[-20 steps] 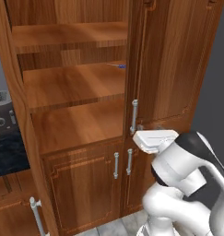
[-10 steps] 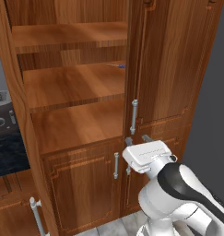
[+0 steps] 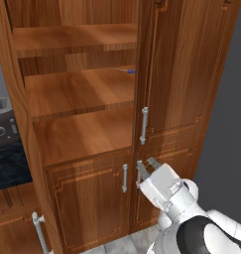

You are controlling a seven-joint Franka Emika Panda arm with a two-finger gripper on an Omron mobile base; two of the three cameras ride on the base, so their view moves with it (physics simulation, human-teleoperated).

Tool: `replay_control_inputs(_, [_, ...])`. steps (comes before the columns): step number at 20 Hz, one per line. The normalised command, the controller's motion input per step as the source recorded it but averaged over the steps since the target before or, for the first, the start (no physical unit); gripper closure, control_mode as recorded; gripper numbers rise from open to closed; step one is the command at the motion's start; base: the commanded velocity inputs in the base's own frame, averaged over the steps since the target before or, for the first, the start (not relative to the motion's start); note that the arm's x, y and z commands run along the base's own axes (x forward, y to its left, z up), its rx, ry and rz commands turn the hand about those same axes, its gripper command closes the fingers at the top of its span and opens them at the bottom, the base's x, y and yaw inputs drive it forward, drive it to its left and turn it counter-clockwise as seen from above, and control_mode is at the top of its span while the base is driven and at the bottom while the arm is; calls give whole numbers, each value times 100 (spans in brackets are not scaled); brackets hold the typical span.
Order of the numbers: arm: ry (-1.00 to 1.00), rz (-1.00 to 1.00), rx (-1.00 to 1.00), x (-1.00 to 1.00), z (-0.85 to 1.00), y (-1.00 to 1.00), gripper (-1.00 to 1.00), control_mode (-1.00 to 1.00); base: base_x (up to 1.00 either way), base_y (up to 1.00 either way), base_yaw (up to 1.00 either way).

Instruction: Pick the avocado and bread from the counter and place them on the plate. Then pick the jam from the cabinet and place it next to the plate. Lastly close the cabinet door.

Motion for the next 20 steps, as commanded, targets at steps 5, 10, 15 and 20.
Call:
replay_control_inputs(5, [0,10,25,-100,17,-15,-100,-100,0,0,0])
replay_control_inputs(10, [-1,6,26,-100,25,-25,-100,-100,0,0,0])
replay_control_inputs(15, [-9,3,27,-100,33,-38,-100,-100,0,0,0])
replay_control_inputs(20, [-7,4,27,-100,32,-34,-100,-100,0,0,0])
